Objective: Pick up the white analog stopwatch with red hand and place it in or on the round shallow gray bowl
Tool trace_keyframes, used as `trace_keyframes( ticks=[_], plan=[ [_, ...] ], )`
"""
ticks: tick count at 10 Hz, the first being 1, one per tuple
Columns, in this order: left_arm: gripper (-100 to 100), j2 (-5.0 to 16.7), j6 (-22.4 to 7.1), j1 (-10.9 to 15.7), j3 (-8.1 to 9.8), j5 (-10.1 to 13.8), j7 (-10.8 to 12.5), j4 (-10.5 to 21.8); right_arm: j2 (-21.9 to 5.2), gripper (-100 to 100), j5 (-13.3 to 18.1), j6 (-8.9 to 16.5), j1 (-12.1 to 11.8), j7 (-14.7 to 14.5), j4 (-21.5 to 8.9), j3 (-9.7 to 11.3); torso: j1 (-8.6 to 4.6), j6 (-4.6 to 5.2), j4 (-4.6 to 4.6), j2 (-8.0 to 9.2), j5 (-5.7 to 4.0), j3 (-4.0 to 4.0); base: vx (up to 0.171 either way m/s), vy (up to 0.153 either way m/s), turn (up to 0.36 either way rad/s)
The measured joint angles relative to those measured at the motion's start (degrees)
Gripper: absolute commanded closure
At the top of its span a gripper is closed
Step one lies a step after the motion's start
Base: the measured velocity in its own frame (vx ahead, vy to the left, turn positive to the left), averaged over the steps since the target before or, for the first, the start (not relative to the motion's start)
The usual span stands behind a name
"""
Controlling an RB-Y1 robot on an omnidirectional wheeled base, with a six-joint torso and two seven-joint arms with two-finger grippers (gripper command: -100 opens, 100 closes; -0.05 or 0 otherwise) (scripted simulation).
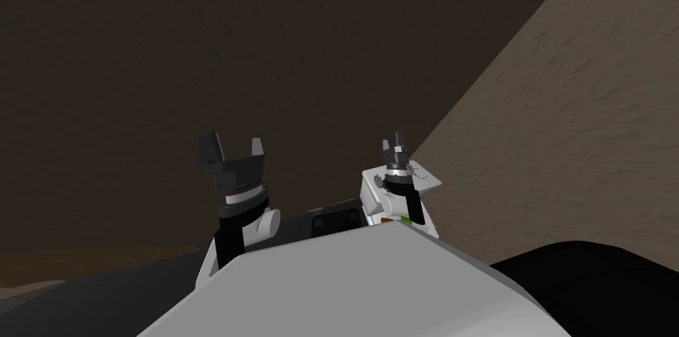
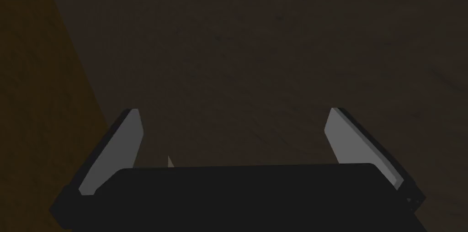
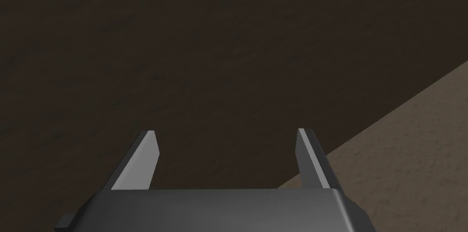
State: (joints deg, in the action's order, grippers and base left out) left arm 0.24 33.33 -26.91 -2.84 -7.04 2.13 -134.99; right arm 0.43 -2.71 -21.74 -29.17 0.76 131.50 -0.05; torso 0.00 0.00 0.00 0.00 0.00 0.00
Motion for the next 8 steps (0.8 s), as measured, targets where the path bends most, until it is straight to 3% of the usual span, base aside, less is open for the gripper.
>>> trace_keyframes(
  ticks=[4,8],
  plan=[
    [0,0.0,0.0,0.0,0.0,0.0,0.0,0.0,-6.5,-100,1.4,0.5,-1.1,-0.1,-2.4,-1.6,0.05,0.0,0.08,0.39,0.01,0.22,-0.093,0.024,0.092],
    [0,0.0,0.0,0.0,0.0,0.0,0.0,0.0,-12.0,-100,4.9,1.5,-4.1,-1.0,-6.4,-3.0,0.12,0.02,0.15,0.68,0.03,0.39,-0.163,0.054,0.138]
  ],
)
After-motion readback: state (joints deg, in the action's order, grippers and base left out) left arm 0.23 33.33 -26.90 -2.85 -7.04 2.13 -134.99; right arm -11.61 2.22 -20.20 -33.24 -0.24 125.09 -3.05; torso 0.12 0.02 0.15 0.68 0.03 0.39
